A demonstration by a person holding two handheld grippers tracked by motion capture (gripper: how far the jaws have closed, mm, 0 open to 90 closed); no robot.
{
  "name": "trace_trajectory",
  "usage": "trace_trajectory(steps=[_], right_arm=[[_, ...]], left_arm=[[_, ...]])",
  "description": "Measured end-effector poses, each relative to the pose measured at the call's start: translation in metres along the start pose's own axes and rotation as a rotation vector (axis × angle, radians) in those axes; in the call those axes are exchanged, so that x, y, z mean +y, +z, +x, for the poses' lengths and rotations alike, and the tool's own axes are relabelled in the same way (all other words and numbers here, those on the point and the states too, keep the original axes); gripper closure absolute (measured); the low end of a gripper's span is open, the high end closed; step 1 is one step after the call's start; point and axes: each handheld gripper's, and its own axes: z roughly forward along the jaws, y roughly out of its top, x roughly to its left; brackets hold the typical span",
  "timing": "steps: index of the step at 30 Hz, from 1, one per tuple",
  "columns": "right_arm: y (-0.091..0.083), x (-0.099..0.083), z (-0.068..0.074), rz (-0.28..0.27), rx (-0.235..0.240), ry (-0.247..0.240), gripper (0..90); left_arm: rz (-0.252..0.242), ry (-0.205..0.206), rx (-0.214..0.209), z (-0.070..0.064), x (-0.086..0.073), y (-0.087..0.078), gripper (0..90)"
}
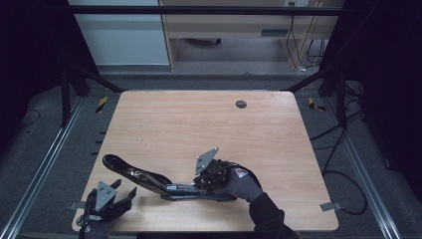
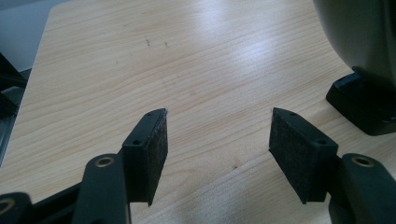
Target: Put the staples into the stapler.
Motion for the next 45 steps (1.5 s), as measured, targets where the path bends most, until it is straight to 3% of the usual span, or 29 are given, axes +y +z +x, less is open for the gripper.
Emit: trace_trajectory(steps=[45], right_arm=[[0.011, -0.006, -0.004, 0.006, 0.04, 0.0, 78.2]], left_arm=[[0.0, 0.0, -0.001, -0.001, 0.0, 0.0, 36.8]])
